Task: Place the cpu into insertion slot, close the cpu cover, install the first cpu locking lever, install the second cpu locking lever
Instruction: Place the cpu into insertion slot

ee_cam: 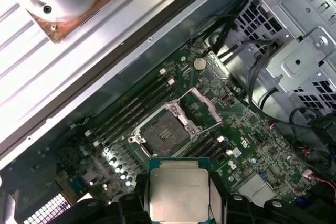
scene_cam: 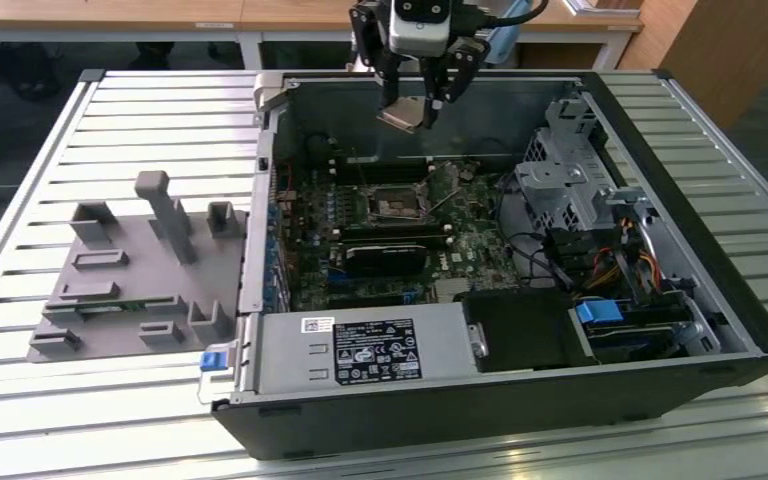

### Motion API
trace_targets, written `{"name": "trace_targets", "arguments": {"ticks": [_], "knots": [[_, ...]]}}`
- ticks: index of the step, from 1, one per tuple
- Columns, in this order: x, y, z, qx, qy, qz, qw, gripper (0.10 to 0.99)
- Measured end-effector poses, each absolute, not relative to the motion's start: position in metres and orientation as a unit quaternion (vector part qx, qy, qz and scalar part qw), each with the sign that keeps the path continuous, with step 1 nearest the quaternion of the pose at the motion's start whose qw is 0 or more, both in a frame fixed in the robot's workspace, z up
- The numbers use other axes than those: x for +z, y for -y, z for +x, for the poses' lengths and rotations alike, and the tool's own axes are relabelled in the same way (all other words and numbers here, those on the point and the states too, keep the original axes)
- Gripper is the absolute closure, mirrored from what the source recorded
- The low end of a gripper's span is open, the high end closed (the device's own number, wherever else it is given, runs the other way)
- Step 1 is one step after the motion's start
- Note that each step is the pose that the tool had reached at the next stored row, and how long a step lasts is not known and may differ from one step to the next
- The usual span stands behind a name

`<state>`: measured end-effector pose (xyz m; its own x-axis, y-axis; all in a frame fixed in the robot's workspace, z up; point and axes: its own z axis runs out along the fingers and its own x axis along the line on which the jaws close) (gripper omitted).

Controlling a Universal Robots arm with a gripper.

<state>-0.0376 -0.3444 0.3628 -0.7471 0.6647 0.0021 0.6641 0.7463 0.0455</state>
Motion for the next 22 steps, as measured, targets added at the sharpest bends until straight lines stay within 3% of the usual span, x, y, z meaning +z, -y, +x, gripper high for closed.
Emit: {"name": "trace_targets", "arguments": {"ticks": [22], "knots": [[0.3614,0.3442,-0.0376,0.015,-0.891,0.453,0.012,0.545]]}}
